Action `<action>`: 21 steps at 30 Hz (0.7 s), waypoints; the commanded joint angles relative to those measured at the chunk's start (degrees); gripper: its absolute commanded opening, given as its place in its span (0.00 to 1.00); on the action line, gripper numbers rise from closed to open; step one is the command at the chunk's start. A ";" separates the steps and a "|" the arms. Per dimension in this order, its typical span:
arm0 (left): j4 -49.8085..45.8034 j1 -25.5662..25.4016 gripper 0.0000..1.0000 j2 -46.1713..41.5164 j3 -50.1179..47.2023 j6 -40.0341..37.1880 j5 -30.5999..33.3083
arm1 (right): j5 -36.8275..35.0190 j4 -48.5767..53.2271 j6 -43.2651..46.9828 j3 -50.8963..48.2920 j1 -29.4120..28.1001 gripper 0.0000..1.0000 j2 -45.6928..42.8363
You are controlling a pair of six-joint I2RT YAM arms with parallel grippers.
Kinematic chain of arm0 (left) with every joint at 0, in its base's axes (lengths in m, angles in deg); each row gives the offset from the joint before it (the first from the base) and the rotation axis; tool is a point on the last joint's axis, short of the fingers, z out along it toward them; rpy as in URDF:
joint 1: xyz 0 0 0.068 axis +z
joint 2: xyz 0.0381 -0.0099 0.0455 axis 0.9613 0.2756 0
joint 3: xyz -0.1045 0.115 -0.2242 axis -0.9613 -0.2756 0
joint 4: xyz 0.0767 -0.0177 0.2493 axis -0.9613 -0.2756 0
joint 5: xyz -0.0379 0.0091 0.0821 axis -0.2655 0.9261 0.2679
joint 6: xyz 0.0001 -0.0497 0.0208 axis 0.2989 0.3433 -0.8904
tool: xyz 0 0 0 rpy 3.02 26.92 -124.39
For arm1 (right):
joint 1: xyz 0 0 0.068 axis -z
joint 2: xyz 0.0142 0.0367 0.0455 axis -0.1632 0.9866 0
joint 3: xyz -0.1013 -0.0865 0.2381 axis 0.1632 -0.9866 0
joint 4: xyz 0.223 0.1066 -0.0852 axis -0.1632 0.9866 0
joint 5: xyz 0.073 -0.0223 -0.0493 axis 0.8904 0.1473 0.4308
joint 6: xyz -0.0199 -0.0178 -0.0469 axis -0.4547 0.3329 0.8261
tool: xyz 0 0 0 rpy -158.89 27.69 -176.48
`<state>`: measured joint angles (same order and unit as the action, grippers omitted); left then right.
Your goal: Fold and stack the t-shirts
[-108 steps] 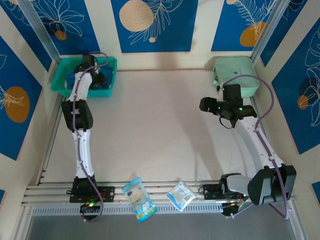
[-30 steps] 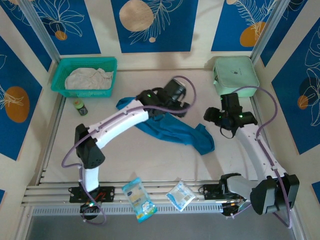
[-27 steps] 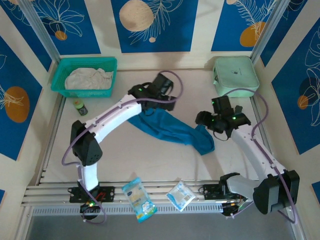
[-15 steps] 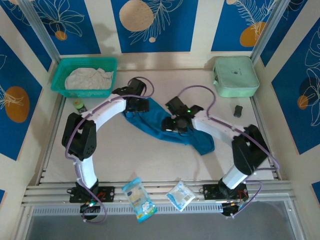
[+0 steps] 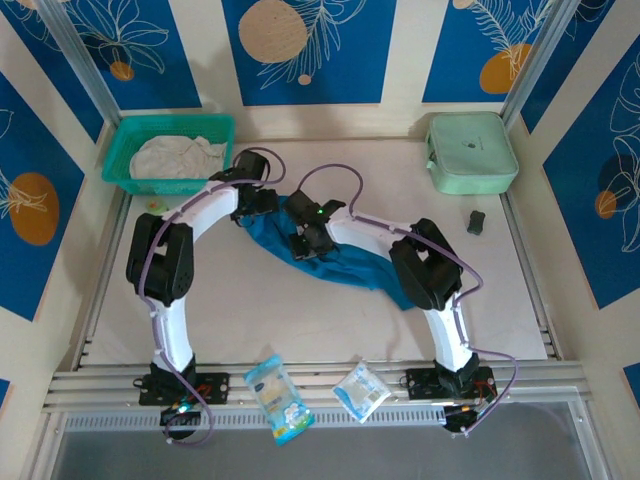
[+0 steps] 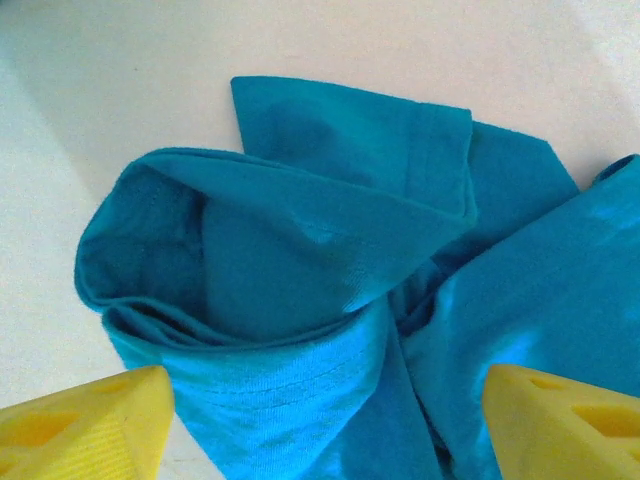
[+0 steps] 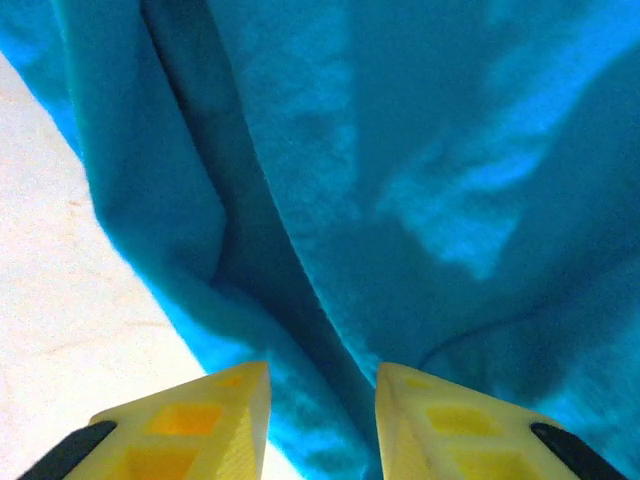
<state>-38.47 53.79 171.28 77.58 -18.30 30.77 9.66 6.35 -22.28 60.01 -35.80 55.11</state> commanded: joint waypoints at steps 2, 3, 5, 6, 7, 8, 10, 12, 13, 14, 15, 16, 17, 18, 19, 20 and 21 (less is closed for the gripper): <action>1.31 0.32 0.80 -0.69 2.05 -0.96 -2.31 | -2.70 3.70 0.94 2.95 -0.23 0.31 1.43; 1.32 0.34 0.80 -0.91 2.03 -1.21 -2.34 | -3.19 3.75 0.81 2.95 -0.16 0.30 1.43; 0.99 0.34 0.80 -1.08 2.13 -1.74 -2.04 | -3.83 3.95 0.72 2.71 -0.07 0.30 1.19; 0.75 0.36 0.80 -1.00 2.19 -2.01 -1.71 | -4.15 4.07 0.75 2.69 -0.05 0.30 1.02; 0.61 0.43 0.80 -0.96 2.27 -2.16 -1.42 | -4.44 4.27 0.94 2.69 -0.15 0.30 0.83; 0.46 0.35 0.80 -0.78 2.31 -2.20 -1.25 | -4.74 4.44 0.98 2.69 -0.16 0.30 0.70; 0.52 0.34 0.79 -0.35 2.16 -2.21 -1.32 | -5.26 4.87 1.16 2.60 -0.25 0.31 0.25; 0.91 0.28 0.79 0.13 1.88 -2.08 -1.85 | -5.73 5.39 1.16 2.69 -0.18 0.31 0.28; 1.20 0.33 0.78 0.35 1.71 -1.97 -2.14 | -5.91 5.59 1.17 2.62 -0.16 0.31 0.34; 1.44 0.30 0.78 0.50 1.46 -1.86 -2.40 | -6.02 5.63 1.29 2.53 -0.08 0.31 0.46; 1.73 0.24 0.78 0.71 1.27 -1.68 -2.66 | -6.08 5.59 1.16 2.43 0.08 0.31 0.64; 1.92 0.23 0.78 0.78 1.02 -1.52 -2.78 | -5.88 5.64 1.21 2.34 0.27 0.31 0.94; 2.09 0.18 0.77 0.77 0.87 -1.42 -2.86 | -5.63 5.53 1.21 2.34 0.36 0.31 1.20; 2.15 0.21 0.77 0.76 0.78 -1.41 -2.95 | -5.49 5.46 1.24 2.34 0.45 0.30 1.45; 2.19 0.25 0.77 0.76 0.74 -1.41 -2.96 | -5.36 5.46 1.25 2.34 0.54 0.30 1.74; 2.11 0.25 0.77 0.82 0.74 -1.47 -2.96 | -5.14 5.33 1.25 2.34 0.54 0.30 1.87; 2.11 0.23 0.77 0.79 0.82 -1.57 -2.89 | -4.81 5.24 1.25 2.37 0.65 0.29 2.09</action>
<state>-36.75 53.79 171.63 78.30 -19.56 28.80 4.61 10.44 -21.65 61.34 -35.49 55.96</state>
